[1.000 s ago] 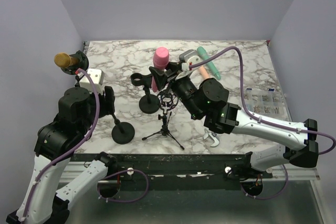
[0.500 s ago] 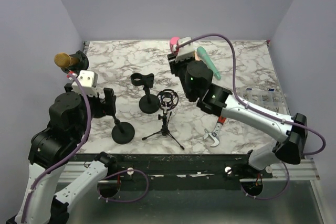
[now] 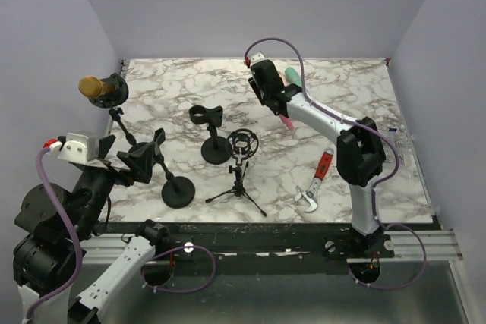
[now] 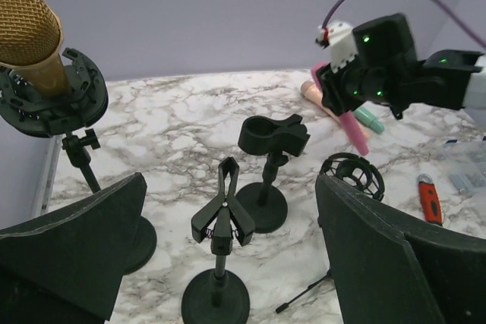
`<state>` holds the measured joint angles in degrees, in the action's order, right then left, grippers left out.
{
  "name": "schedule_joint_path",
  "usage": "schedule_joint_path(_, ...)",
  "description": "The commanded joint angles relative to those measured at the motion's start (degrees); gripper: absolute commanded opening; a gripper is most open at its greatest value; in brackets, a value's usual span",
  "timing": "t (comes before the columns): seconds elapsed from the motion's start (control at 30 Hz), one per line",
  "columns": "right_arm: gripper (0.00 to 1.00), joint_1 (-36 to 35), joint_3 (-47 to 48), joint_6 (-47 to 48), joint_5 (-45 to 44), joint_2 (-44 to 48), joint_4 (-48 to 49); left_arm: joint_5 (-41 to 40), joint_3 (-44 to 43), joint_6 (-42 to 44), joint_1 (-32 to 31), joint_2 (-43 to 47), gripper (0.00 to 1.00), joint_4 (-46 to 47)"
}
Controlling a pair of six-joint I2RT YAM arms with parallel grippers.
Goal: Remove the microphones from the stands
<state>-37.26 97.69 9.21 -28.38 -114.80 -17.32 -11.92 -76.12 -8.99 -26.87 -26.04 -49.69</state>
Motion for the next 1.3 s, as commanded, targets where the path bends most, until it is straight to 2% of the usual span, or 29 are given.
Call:
schedule_joint_path(0.0,0.01,1.35,5.96,-0.07,6.5,-7.11,-6.15,1.88,1.16,0.64,-0.18,2.37,0.98,4.03)
schedule_joint_path(0.3,0.01,4.78,10.85,0.28,8.59,-19.13,-1.92,1.59,1.54,1.61,-0.14,2.88,0.99,4.42)
schedule_joint_path(0.6,0.02,7.08,20.34,2.26,7.74,-29.8,-0.58,2.33,2.25,0.62,-0.14,2.07,0.99,4.62)
schedule_joint_path(0.77,0.16,7.79,24.73,3.31,8.17,-33.45,-1.75,3.13,2.56,-0.06,-0.15,1.57,0.99,4.6)
schedule_joint_path(0.87,0.37,7.91,25.84,3.51,8.45,-34.51,-2.53,3.09,2.73,-0.15,-0.15,1.36,0.99,4.68)
schedule_joint_path(1.1,0.68,7.92,26.65,3.71,9.56,-34.1,-4.04,3.49,2.77,-0.62,-0.19,0.87,0.99,4.16)
schedule_joint_path(1.27,0.81,7.9,29.04,3.55,11.08,-32.74,-5.83,3.66,2.73,-0.92,-0.2,0.82,0.99,4.08)
